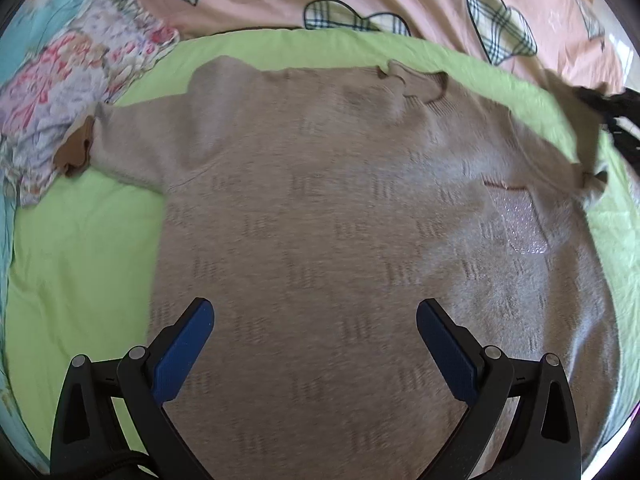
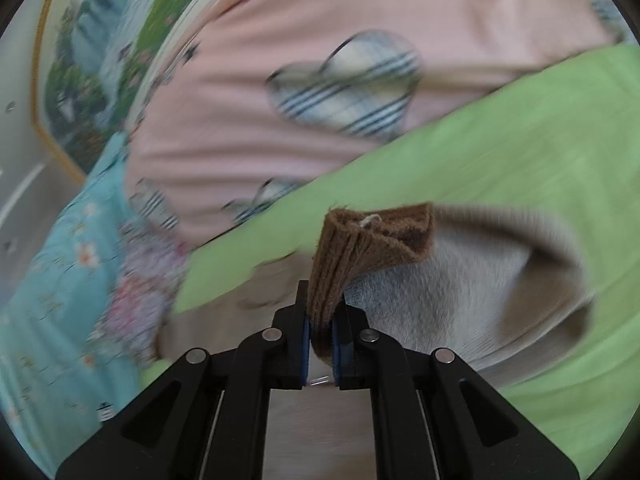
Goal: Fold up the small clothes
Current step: 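Carry the cuff across the sweater body with the right tool and release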
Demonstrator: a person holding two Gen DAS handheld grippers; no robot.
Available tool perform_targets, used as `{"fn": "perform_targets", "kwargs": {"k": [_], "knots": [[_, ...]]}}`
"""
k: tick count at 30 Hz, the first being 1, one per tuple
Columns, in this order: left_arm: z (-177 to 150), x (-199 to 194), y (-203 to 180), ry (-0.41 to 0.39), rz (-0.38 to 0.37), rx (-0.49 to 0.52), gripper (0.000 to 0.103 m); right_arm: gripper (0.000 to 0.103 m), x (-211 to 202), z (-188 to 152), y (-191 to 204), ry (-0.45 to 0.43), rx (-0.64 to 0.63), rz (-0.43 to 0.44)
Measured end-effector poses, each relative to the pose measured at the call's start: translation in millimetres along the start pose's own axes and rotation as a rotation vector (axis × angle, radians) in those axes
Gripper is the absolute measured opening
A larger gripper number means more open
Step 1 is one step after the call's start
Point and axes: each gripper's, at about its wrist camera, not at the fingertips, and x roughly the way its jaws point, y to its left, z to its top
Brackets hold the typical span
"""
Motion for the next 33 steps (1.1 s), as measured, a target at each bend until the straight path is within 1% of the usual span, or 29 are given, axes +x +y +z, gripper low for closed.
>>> {"fn": "perform_targets", "kwargs": {"k": [3,4,6,8,11,12,13,14,15,16,17,18,21,24,27,29,30,31,32,33], "knots": [[-1.7,-1.4,16.8,0.006,-0.047,-0.04,0.102,0.009,53.9,-30.0,35.2,0.104,-0.004,0.083],[-2.4,-1.7,21.7,0.006,-0.061,-0.053,0.102,0.009,71.9,-40.6,46.8,0.138,-0.008,0.098],[-4.4,-1.5,31.3,0.009,-0.094,-0.077,0.102,0.009,105.1,-62.3,66.7,0.203,-0.026,0.116],[-5.7,0.3,40.6,0.009,-0.129,-0.102,0.102,0.009,132.1,-79.5,83.7,0.249,-0.04,0.136],[-5.6,5.1,48.5,0.022,-0.176,-0.13,0.102,0.009,165.7,-94.4,102.3,0.303,-0.057,0.137],[-5.1,6.4,50.2,0.025,-0.19,-0.137,0.102,0.013,173.1,-98.6,105.0,0.317,-0.065,0.134],[-3.8,8.3,51.9,0.024,-0.203,-0.141,0.102,0.013,180.1,-102.0,105.9,0.33,-0.069,0.126],[-1.3,11.7,53.2,0.027,-0.217,-0.145,0.102,0.018,184.6,-105.1,106.0,0.341,-0.065,0.114],[1.7,15.3,54.0,0.031,-0.232,-0.149,0.102,0.033,188.8,-107.5,102.2,0.356,-0.047,0.113],[4.1,17.8,53.6,0.034,-0.244,-0.152,0.102,0.042,186.4,-109.6,97.9,0.36,-0.032,0.128],[9.1,22.8,53.3,0.038,-0.261,-0.155,0.102,0.056,183.4,-109.9,95.7,0.355,-0.025,0.143],[15.1,28.9,52.1,0.041,-0.28,-0.155,0.102,0.063,176.5,-108.8,93.1,0.34,-0.026,0.156],[29.9,47.4,45.9,0.054,-0.322,-0.157,0.102,0.063,152.3,-101.6,86.5,0.284,-0.028,0.154],[49.9,77.7,37.6,0.093,-0.354,-0.175,0.102,0.063,122.3,-92.4,74.9,0.215,-0.013,0.114],[69.5,100.1,30.0,0.087,-0.339,-0.182,0.102,0.063,79.5,-90.2,52.1,0.137,0.024,0.072],[83.5,111.4,26.0,0.074,-0.348,-0.19,0.098,0.063,56.7,-94.9,43.5,0.1,0.042,0.049],[87.0,113.5,24.6,0.064,-0.356,-0.196,0.093,0.063,43.4,-98.4,37.1,0.078,0.055,0.036],[90.7,114.0,21.9,0.044,-0.373,-0.197,0.072,0.063,30.6,-102.3,30.7,0.057,0.07,0.027],[93.9,114.7,17.7,0.029,-0.387,-0.182,0.038,0.063,21.0,-105.3,26.6,0.039,0.083,0.017],[95.8,115.4,14.5,0.031,-0.399,-0.17,0.018,0.063,9.1,-108.1,19.6,0.014,0.098,-0.001]]}}
